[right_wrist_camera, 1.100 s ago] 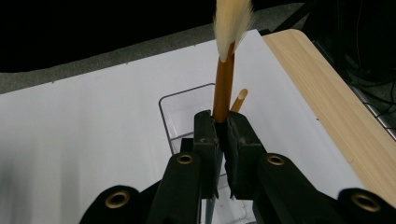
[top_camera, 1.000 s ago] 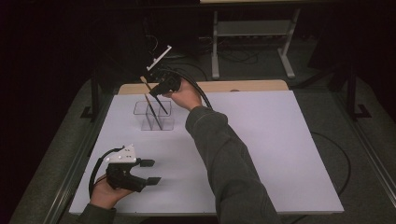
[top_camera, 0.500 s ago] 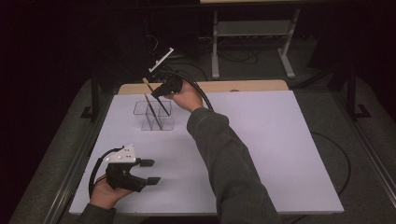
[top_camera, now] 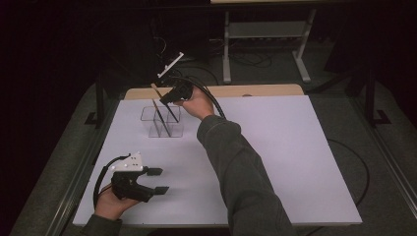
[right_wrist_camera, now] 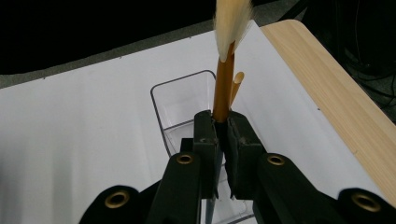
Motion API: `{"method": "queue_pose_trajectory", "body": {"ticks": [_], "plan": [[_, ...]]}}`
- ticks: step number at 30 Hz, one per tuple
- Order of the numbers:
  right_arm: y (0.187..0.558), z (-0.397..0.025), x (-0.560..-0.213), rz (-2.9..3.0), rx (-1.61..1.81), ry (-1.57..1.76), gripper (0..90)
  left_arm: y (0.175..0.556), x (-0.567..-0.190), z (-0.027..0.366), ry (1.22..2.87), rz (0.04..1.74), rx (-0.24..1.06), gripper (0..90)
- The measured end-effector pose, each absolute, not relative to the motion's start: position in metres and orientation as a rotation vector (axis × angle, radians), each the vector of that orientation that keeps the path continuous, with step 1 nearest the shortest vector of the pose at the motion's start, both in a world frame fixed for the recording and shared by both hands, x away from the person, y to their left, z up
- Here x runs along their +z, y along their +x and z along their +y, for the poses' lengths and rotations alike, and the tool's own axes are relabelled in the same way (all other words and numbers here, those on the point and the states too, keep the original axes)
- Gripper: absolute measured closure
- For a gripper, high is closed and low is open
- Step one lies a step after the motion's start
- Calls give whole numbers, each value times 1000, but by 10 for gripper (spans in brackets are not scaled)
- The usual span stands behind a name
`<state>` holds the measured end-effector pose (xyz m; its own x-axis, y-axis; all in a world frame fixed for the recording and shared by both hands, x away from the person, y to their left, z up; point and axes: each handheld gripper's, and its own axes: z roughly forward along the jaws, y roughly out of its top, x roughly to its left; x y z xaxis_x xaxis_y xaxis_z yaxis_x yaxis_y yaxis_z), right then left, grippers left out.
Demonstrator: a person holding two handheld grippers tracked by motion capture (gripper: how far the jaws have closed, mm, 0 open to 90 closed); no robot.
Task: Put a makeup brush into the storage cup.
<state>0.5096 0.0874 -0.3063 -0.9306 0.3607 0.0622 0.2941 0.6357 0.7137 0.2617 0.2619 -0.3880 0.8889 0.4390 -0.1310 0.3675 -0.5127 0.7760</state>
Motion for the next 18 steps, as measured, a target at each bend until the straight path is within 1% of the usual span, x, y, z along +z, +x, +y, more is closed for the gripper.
{"method": "queue_pose_trajectory", "body": {"ticks": [18], "plan": [[510,87,-319,2757,1176,566,825,262,-389,262,2162,579,100,318]]}}
